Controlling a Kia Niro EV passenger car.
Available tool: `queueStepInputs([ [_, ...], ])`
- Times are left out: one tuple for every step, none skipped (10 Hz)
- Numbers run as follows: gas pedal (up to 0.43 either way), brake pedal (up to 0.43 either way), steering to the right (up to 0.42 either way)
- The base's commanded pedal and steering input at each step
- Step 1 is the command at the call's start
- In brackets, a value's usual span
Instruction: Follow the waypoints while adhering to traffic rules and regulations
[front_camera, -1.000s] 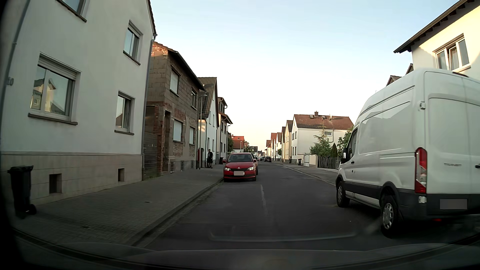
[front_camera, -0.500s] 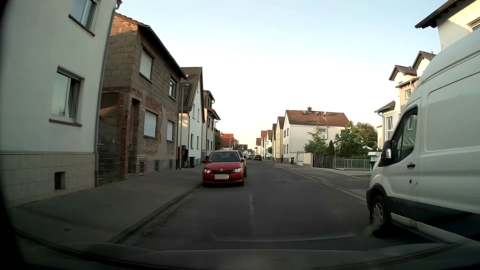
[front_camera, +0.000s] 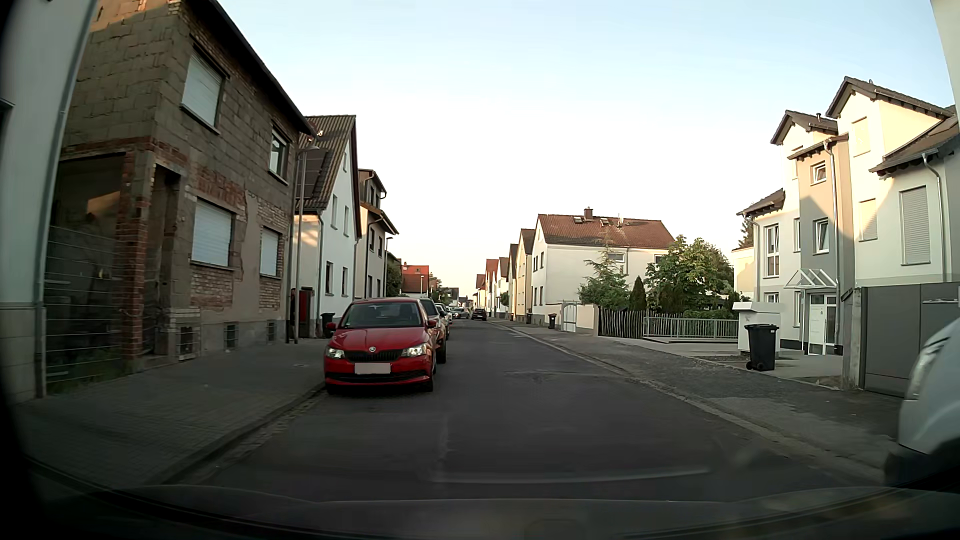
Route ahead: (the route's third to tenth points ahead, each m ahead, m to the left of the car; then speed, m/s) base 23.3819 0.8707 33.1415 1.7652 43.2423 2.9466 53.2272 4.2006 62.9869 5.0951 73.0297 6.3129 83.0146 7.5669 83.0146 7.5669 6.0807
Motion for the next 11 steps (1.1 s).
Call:
queueStepInputs([
  [0.0, 0.207, 0.117],
  [0.0, 0.22, 0.117],
  [0.0, 0.226, 0.116],
  [0.0, 0.226, 0.117],
  [0.0, 0.232, 0.114],
  [0.0, 0.238, 0.108],
  [0.0, 0.238, 0.096],
  [0.0, 0.238, 0.084],
  [0.0, 0.238, 0.064],
  [0.0, 0.238, 0.043],
  [0.0, 0.238, 0.022],
])
